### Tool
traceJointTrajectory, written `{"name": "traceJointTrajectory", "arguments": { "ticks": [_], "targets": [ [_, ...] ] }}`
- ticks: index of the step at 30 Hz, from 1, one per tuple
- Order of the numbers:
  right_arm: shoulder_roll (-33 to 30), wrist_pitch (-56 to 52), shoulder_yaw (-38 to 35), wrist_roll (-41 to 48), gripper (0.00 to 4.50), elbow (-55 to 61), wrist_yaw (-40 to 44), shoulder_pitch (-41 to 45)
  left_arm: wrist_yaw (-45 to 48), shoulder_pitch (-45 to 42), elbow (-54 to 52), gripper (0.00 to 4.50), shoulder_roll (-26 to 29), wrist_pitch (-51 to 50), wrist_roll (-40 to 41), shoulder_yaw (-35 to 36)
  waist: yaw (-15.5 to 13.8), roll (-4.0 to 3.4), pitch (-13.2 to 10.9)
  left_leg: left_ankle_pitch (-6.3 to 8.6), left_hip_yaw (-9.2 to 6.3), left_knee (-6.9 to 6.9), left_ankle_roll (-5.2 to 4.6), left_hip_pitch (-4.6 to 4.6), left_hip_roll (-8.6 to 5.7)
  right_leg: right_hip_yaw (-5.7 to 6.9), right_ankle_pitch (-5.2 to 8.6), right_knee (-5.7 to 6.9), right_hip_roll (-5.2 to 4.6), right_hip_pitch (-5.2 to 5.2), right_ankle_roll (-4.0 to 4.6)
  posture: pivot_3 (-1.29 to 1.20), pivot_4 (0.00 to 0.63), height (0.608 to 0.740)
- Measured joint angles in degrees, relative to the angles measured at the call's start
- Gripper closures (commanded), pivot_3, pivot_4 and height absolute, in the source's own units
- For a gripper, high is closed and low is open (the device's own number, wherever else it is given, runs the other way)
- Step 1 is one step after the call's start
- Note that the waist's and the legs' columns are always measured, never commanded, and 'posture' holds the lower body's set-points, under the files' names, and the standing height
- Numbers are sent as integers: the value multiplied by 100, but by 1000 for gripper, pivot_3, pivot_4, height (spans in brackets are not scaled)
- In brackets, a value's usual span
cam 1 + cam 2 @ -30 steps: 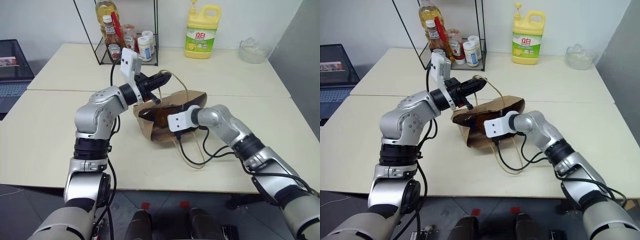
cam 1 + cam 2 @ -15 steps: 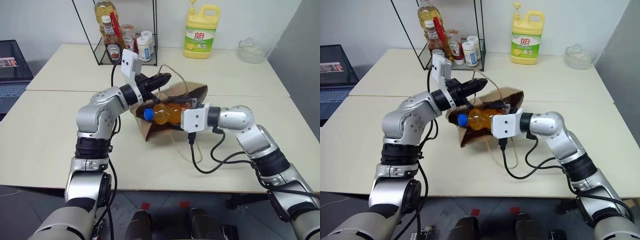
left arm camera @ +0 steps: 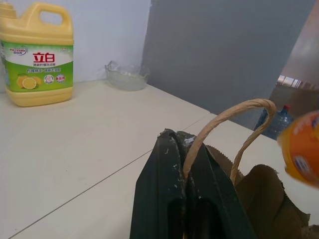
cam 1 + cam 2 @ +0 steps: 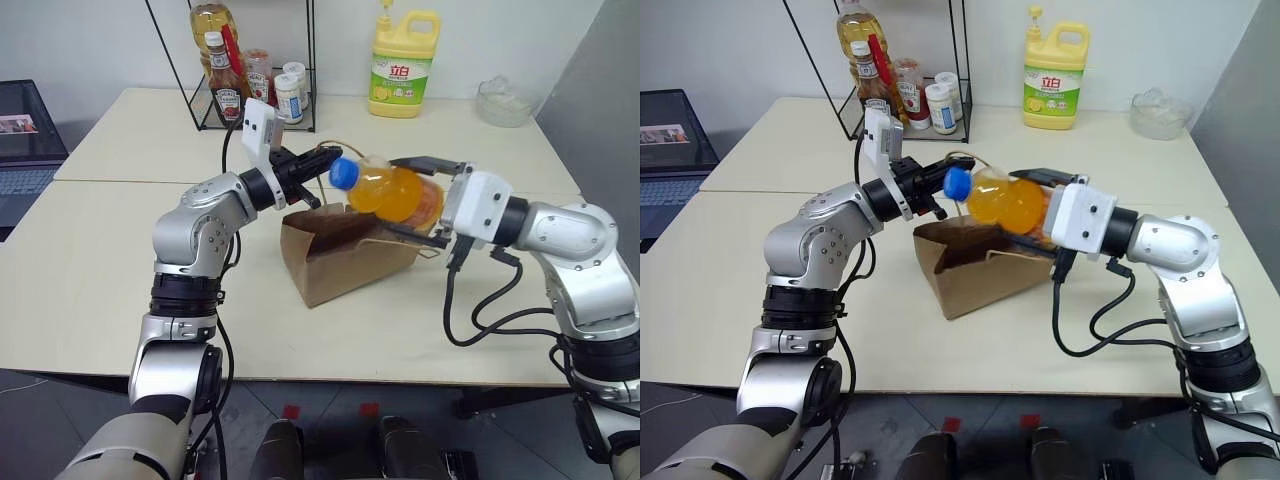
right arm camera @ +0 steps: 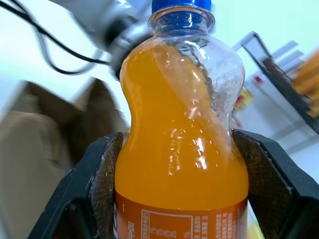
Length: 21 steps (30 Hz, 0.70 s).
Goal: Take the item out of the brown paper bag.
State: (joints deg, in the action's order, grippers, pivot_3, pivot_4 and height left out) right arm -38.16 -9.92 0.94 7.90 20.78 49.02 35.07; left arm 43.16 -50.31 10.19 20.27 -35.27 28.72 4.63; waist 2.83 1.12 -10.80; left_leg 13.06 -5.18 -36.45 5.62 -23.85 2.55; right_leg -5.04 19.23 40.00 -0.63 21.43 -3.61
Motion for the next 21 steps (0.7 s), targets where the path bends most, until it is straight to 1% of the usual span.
{"name": "traceJointTrajectory", "arguments": {
  "ticks": [5, 8, 11, 14, 17, 21],
  "targets": [
    [-471, -458, -762, -312, 1368, -415, -700, -58, 15, 0, 91, 4500, -2, 56, -15, -7, -24, 0, 0, 0, 3, 0, -1, 0, -2, -2, 0, -1, -1, 0, 0, 0, 150, 740],
    [-819, -740, -1002, -725, 1368, -878, -1091, -386, 20, -1, 121, 4500, -4, 66, -28, -15, -51, 0, 0, 1, 6, 1, -2, 0, -2, -5, 0, -3, -1, 0, 0, 0, 150, 740],
    [-995, -1229, -935, -1106, 1368, -1390, -1290, -815, 24, -3, 161, 4500, -20, 72, -33, -23, -72, 0, 0, 1, 14, 1, -2, 1, -2, -12, 0, -1, -1, 2, 0, 0, 150, 740],
    [-928, -1461, -684, -1212, 1368, -1937, -1302, -1052, 25, -15, 212, 4500, -29, 79, -55, -28, -42, -2, -1, 0, 23, 1, -2, 2, -2, -23, 0, 2, 0, 8, 0, 0, 150, 740],
    [-820, -1438, -311, -1344, 1368, -2294, -1295, -1020, 30, -72, 235, 4500, -58, 80, -73, -59, 37, -5, -2, 0, 28, 3, -1, 4, -1, -29, 0, 3, 1, 10, 0, 0, 150, 740],
    [-736, -1328, 171, -1496, 1368, -2829, -1248, -760, 78, -155, 241, 4500, -87, 80, -78, -83, 50, -5, -2, 0, 29, 3, -1, 4, -1, -29, 0, 2, 1, 9, 0, 0, 150, 740]
  ]
}}
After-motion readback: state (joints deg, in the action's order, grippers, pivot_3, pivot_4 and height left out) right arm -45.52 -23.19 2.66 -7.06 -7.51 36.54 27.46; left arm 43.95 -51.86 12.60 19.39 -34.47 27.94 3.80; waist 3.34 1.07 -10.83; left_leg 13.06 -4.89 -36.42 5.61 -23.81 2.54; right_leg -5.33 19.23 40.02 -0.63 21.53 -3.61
